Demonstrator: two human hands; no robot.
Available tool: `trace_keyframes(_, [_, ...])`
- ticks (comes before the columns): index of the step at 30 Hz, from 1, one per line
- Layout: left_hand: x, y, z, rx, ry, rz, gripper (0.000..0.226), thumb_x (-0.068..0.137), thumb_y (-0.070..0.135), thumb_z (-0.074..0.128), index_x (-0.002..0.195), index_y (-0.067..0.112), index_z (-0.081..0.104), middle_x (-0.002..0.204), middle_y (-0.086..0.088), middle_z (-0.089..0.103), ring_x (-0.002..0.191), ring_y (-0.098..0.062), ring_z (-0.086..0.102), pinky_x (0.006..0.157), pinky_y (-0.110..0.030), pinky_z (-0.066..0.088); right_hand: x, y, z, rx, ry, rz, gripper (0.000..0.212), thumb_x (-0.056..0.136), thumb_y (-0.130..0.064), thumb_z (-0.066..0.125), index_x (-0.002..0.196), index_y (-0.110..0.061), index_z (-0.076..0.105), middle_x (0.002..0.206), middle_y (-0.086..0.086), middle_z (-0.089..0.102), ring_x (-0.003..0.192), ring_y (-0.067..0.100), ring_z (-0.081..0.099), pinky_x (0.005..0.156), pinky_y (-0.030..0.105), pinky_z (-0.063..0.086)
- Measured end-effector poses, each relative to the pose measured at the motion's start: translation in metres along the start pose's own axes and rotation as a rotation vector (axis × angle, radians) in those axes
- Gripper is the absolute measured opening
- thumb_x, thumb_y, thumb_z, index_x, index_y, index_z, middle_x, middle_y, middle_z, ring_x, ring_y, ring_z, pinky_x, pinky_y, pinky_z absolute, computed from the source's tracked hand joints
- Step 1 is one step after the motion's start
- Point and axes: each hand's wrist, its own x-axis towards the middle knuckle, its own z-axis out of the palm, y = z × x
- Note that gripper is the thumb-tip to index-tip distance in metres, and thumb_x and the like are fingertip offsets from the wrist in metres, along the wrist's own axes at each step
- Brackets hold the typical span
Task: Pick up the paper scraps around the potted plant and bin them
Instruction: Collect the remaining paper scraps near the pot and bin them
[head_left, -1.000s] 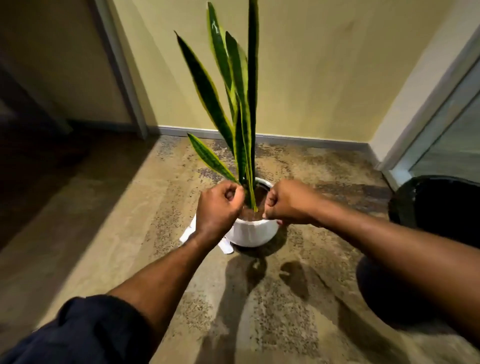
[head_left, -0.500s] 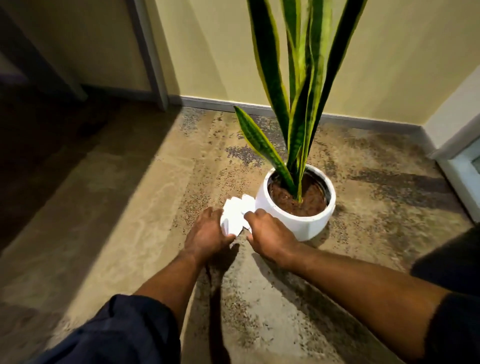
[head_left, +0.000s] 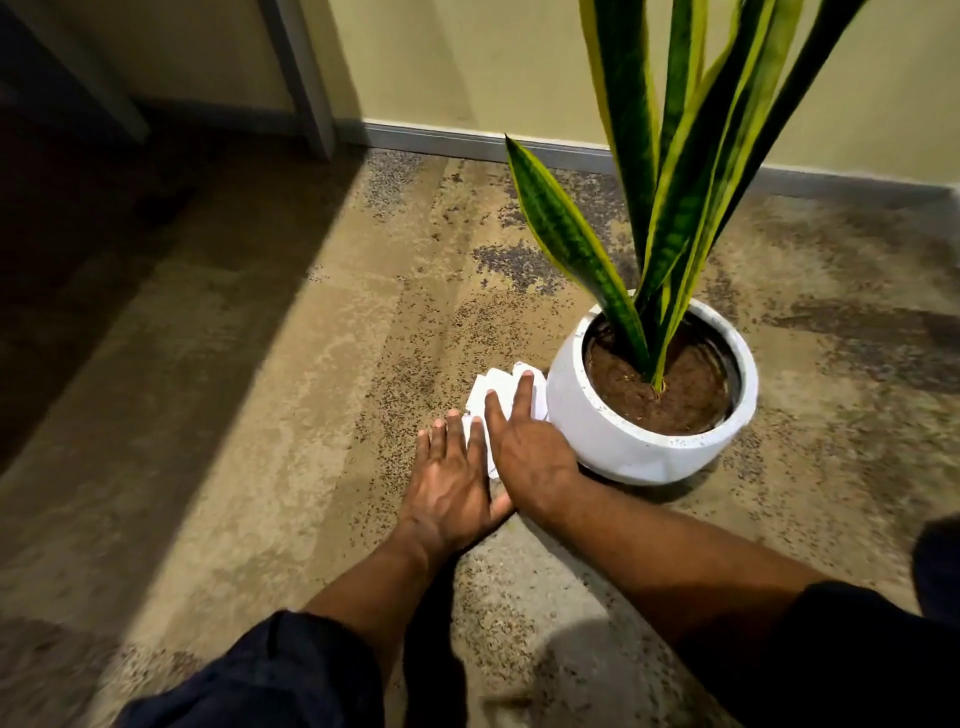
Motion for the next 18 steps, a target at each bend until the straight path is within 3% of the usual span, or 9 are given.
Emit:
trace_keyframes(2, [0.002, 0.000, 0.001, -0.007, 0.005, -0.005, 0.093, 0.090, 0.070, 0.019, 0.155, 0.005, 0.002, 0.160, -0.025, 0.008, 0.149, -0.038, 0.011, 0.121, -0.052, 0.010, 0.010, -0.002, 0.009, 0.030, -0.109, 0.013, 0.063, 0.100, -0.011, 0.033, 0.152, -0.003, 0.000, 0.154, 0.035, 0.001, 0.129, 0.044, 0.045, 0.085, 0.043, 0.052])
trace_keyframes(6, [0.004, 0.002, 0.001, -0.013, -0.005, -0.031, 0.082, 0.094, 0.056, 0.023, 0.155, 0.005, 0.002, 0.161, -0.024, 0.009, 0.149, -0.037, 0.012, 0.122, -0.050, 0.008, 0.023, -0.002, 0.013, 0.069, -0.188, 0.063, 0.058, 0.101, -0.012, 0.023, 0.152, -0.004, -0.003, 0.148, 0.046, 0.000, 0.123, 0.045, 0.051, 0.085, 0.045, 0.052])
trace_keyframes(12, [0.004, 0.002, 0.005, -0.011, 0.009, -0.045, 0.076, 0.093, 0.048, 0.021, 0.155, 0.008, 0.002, 0.161, -0.023, 0.010, 0.149, -0.038, 0.013, 0.119, -0.046, -0.001, 0.022, -0.002, 0.014, 0.034, -0.144, 0.052, 0.055, 0.101, -0.009, 0.023, 0.151, 0.003, 0.002, 0.141, 0.050, 0.019, 0.115, 0.045, 0.058, 0.078, 0.041, 0.054])
trace_keyframes(18, [0.004, 0.000, 0.008, -0.073, 0.058, -0.066, 0.067, 0.097, 0.043, 0.018, 0.155, 0.010, 0.009, 0.161, -0.019, 0.016, 0.149, -0.033, 0.017, 0.120, -0.042, 0.001, 0.012, -0.002, 0.014, -0.065, -0.048, -0.019, 0.047, 0.099, -0.004, 0.033, 0.141, 0.014, 0.023, 0.130, 0.043, 0.046, 0.104, 0.040, 0.065, 0.066, 0.036, 0.055])
